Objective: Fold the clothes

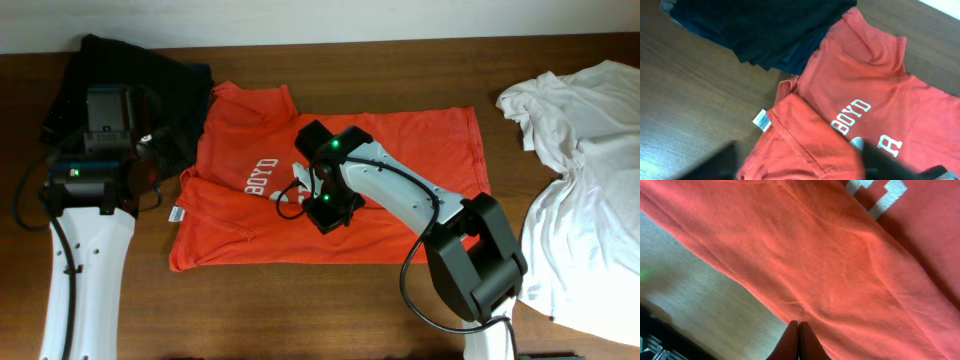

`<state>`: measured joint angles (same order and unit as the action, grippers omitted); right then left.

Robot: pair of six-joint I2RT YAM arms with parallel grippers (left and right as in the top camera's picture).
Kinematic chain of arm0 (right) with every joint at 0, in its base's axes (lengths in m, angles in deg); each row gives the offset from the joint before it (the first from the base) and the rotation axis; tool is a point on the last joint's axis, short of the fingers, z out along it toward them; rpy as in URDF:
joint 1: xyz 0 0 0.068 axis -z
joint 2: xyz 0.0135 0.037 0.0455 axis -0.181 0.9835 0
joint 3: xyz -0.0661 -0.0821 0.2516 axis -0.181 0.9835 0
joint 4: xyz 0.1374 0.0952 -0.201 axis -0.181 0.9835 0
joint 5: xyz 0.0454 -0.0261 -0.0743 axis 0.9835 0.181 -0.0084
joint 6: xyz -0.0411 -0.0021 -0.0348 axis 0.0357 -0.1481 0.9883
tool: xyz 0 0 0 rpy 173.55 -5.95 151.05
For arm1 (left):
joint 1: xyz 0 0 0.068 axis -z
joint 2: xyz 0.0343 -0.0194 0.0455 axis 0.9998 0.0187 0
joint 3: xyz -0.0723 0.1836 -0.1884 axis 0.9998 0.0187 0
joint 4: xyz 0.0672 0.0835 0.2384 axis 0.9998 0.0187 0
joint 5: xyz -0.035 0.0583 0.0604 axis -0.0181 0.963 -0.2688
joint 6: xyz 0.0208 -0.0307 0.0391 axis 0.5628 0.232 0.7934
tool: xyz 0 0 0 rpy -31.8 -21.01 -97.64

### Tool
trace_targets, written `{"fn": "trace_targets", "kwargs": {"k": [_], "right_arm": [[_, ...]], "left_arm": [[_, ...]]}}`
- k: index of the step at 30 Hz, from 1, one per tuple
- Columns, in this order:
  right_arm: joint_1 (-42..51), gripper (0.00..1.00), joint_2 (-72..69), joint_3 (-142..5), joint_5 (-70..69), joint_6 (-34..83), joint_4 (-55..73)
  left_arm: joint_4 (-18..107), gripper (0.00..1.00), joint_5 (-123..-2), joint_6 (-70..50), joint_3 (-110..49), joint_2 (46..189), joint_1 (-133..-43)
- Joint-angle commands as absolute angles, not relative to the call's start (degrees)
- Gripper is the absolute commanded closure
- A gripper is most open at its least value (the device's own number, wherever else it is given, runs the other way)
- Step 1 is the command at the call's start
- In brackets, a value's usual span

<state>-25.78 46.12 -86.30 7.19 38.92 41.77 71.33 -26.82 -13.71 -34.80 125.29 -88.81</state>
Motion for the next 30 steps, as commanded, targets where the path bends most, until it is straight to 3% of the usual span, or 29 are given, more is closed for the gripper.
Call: {"fn": "trace_targets", "kwargs": {"k": [1,3,7,11,17,21,30], "right_arm": [[-23.9,0.96,44.9,-87.2,5.7,39.6,41.2],[-22.5,0.96,45.1,-87.2,5.8,39.2,40.4],[-22.5,0.96,45.8,-87.1,2.3,33.2,40.2],[-22.6,0.96,46.3,-85.6,1.9,32.7,36.7],[-22.6,0.96,46.3,-80.4,7.5,32.7,33.9],[-22.6,0.96,46.3,-73.6,7.5,32.7,27.7],[-22.5,0.96,46.3,-75.7,7.4,32.7,24.0]], "left_arm": [[72.1,0.99,-28.7,-11.8,-32.6,127.3,-89.2],[70.7,0.99,-30.8,-11.7,-26.7,131.0,-89.2],[62.6,0.99,-46.9,-9.7,-15.3,139.7,-89.1],[58.8,1.0,-47.0,-8.6,-11.6,141.3,-89.0],[41.3,1.0,-47.1,-9.9,1.8,141.3,-87.1],[40.8,0.99,-44.7,-9.9,2.9,141.3,-87.1],[41.0,0.99,-44.6,-9.9,3.8,141.3,-87.1]]}}
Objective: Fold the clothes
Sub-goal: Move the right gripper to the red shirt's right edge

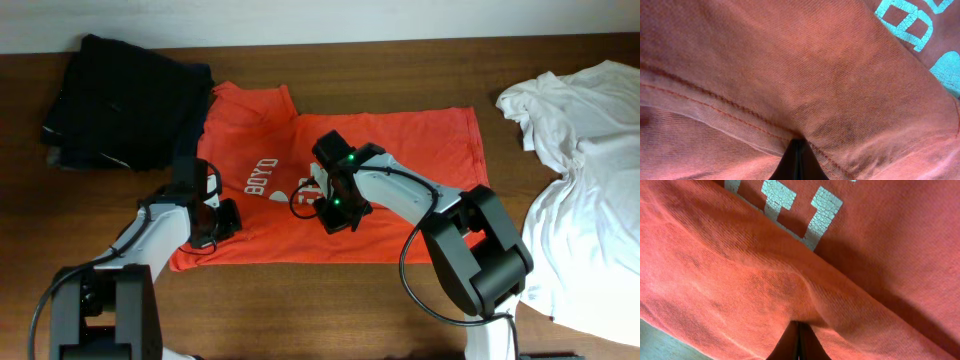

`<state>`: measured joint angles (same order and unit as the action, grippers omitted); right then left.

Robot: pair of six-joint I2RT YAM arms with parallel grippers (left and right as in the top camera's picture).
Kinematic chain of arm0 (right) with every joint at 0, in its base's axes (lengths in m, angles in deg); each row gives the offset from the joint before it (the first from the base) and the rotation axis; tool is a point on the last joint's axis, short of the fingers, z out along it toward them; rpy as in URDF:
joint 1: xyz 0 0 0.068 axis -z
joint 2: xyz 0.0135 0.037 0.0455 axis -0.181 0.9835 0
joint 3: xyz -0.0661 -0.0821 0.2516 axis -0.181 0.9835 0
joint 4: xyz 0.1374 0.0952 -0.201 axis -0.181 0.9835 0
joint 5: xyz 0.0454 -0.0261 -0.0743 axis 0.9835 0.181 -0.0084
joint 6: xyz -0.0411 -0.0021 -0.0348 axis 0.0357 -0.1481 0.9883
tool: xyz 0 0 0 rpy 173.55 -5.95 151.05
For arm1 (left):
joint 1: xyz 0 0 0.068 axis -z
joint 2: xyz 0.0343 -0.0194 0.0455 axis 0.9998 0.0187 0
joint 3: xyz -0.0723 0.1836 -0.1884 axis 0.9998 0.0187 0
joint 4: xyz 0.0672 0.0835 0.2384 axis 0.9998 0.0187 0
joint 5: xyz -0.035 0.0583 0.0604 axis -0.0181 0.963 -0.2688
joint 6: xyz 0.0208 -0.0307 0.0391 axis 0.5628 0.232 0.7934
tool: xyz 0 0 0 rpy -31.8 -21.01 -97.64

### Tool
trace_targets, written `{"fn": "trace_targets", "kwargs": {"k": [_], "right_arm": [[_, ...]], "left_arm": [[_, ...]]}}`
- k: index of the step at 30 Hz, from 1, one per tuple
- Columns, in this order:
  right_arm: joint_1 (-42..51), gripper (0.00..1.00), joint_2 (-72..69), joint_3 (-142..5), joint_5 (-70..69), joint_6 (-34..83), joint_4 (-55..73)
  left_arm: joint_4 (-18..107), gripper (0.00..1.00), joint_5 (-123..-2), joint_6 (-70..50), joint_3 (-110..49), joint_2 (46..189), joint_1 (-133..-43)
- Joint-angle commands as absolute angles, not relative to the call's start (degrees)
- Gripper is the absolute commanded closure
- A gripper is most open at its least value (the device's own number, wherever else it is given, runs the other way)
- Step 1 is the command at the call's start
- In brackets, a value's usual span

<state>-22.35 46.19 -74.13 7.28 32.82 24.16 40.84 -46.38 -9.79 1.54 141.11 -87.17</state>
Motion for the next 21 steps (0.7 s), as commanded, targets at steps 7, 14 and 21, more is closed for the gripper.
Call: {"fn": "trace_targets", "kwargs": {"k": [7,14,21], "right_arm": [[-20.8,0.96,46.3,-75.9,-1.9,32.7,23.1],[-13.6,0.95,46.3,-76.4,-1.7,32.7,22.3],[-13.1,0.87,46.1,-86.4,-1.7,33.2,30.1]], "left_arm": [[41.0,0.99,-44.6,-9.9,4.5,141.3,-87.1],[41.0,1.0,-43.7,-9.9,4.5,141.3,-87.1],[46.6,0.99,-42.0,-8.4,1.0,140.3,-88.6]]}}
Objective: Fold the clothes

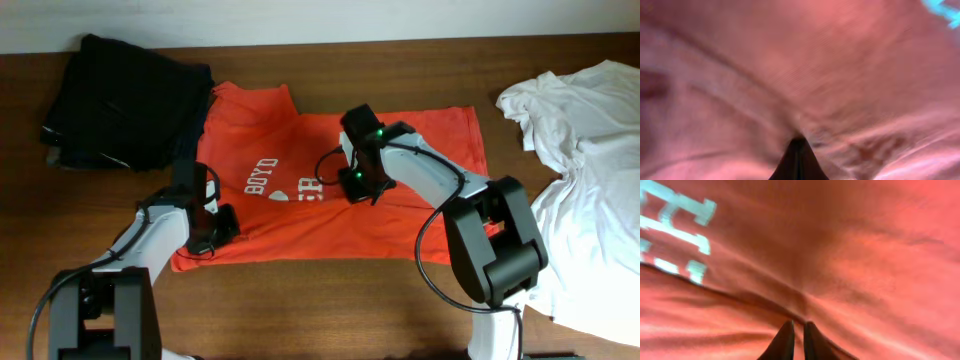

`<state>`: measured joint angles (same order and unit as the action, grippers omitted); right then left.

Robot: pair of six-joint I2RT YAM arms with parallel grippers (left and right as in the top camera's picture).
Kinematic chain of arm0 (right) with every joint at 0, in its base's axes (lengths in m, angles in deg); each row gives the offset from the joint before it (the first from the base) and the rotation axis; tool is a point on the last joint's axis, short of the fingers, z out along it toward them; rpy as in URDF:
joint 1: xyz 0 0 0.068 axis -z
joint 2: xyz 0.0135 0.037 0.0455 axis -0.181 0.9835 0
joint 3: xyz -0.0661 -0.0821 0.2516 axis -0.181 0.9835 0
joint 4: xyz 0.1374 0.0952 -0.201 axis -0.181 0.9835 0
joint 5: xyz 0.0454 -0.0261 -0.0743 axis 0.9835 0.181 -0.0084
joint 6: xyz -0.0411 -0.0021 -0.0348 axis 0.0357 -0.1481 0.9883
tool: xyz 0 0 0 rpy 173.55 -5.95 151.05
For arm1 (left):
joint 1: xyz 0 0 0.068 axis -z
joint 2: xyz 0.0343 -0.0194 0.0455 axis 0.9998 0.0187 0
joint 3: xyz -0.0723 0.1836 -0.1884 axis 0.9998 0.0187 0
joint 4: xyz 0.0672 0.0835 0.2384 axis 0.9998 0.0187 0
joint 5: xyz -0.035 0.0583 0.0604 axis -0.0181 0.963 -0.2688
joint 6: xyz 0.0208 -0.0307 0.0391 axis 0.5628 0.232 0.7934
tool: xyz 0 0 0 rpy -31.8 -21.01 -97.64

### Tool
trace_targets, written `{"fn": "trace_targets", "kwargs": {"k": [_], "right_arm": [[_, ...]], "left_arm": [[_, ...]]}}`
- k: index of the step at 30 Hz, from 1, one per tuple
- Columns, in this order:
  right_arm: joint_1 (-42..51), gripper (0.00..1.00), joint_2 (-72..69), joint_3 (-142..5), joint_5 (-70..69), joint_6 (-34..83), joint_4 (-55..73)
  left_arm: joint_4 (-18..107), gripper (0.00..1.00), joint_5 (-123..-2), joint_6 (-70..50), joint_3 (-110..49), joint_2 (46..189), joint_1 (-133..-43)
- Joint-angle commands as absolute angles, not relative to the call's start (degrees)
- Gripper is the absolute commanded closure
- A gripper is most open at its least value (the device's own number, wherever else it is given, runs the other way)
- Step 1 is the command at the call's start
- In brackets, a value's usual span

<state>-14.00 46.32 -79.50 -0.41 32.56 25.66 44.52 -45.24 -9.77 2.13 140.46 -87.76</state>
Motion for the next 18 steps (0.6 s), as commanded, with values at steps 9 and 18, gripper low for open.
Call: {"fn": "trace_targets", "kwargs": {"k": [9,18], "right_arm": [[7.6,0.85,40.0,-98.5,-2.0,27.4,63.4],[25.3,0.78,40.0,-76.2,-1.9,17.7,58.6]], "left_arm": [[56.3,0.99,-42.7,-10.0,-7.1,125.8,-85.2],[46.7,1.0,-42.2,-11.5,-0.9,146.8,-77.7]]}}
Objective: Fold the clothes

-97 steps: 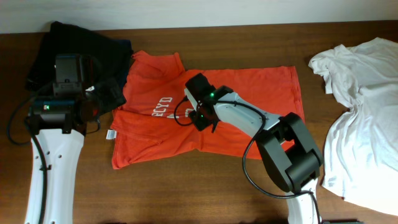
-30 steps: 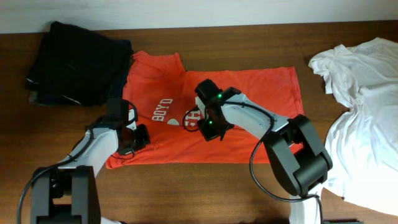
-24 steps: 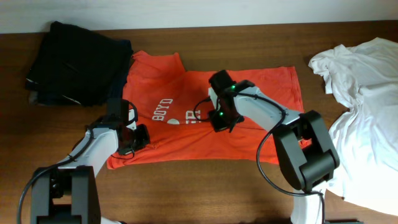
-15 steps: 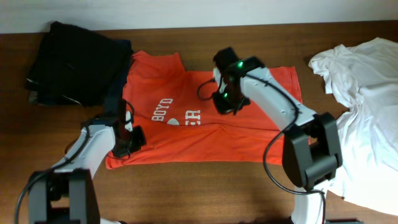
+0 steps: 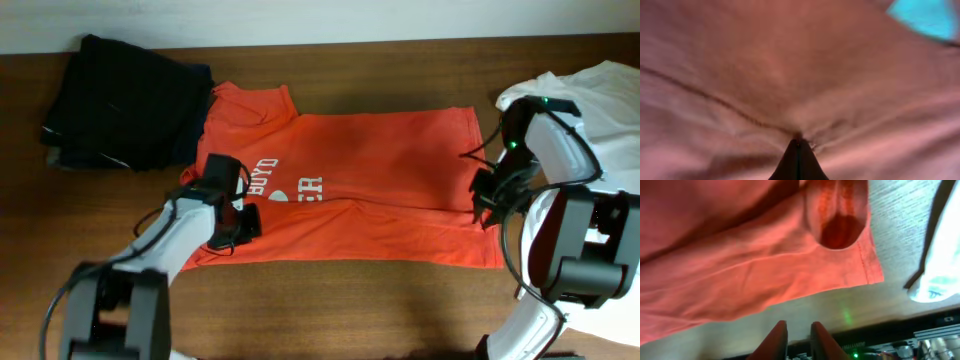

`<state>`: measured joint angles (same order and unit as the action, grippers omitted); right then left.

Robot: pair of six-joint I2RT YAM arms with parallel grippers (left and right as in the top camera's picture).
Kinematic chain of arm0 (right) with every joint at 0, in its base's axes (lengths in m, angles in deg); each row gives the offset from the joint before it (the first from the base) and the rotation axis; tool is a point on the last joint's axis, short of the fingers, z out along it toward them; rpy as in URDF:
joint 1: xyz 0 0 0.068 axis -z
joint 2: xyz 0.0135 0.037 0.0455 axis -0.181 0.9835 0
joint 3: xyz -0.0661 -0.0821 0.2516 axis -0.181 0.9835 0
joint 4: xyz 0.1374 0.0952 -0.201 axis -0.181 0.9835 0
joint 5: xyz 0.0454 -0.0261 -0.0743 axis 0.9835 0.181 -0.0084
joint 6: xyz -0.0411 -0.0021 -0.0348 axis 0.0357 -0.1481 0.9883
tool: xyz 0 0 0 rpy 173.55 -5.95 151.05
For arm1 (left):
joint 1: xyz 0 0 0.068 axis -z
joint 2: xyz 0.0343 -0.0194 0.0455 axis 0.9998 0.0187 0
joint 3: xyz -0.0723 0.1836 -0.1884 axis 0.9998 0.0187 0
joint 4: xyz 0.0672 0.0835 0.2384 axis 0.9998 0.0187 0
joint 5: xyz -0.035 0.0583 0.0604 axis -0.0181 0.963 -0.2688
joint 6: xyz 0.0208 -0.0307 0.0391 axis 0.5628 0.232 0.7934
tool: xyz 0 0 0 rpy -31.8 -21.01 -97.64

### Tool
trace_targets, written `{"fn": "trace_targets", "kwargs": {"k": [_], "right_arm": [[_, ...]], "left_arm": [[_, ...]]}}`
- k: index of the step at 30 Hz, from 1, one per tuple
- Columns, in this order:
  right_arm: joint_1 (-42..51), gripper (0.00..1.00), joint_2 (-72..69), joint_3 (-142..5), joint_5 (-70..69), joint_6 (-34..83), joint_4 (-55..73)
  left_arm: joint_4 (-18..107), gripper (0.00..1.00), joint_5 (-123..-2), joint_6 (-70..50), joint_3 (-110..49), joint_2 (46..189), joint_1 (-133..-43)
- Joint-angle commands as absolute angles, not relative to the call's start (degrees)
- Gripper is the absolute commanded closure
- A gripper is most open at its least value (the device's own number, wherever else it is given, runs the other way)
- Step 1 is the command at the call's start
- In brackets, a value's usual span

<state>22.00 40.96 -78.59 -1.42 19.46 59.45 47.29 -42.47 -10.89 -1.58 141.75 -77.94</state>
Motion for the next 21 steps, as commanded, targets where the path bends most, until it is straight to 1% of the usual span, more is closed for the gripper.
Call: {"fn": "trace_targets", "kwargs": {"k": [1,3,6,9,11,13,17,19,20,21], "right_arm": [[26.7,0.78,40.0,-75.5,-1.9,17.7,58.3],[28.9,0.77,40.0,-73.9,-1.9,17.6,56.5],[29.1,0.72,40.0,-73.9,-4.1,17.7,54.7],[29.0,0.71,40.0,-73.9,-6.1,18.4,54.5],[29.0,0.71,40.0,-73.9,-6.0,16.2,54.5],[28.3,0.7,40.0,-73.8,-4.0,11.8,54.4],[24.4,0.69,40.0,-73.8,-3.0,10.7,51.0],[22.3,0.69,40.0,-73.8,-5.2,10.6,50.0],[21.7,0.62,40.0,-73.8,-7.1,10.4,49.9],[21.6,0.51,40.0,-73.8,-9.1,10.4,49.9]], "left_arm": [[46.6,1.0,-42.2,-11.5,-0.9,148.3,-77.7],[45.7,0.99,-42.3,-11.5,-0.9,150.4,-77.7],[45.5,0.99,-42.2,-11.4,-0.9,150.4,-77.7],[45.5,1.0,-42.3,-11.5,-0.9,150.4,-77.7],[45.5,0.99,-42.3,-11.4,-0.9,150.4,-77.7],[45.5,1.0,-42.3,-11.5,-0.9,150.4,-77.7],[45.5,1.0,-42.3,-11.4,-0.9,150.4,-77.7],[45.5,1.0,-42.3,-11.0,-0.9,150.4,-77.7],[45.5,1.0,-42.3,-11.0,-0.9,150.4,-77.7],[45.5,1.0,-42.2,-11.0,-0.9,150.4,-77.7]]}}
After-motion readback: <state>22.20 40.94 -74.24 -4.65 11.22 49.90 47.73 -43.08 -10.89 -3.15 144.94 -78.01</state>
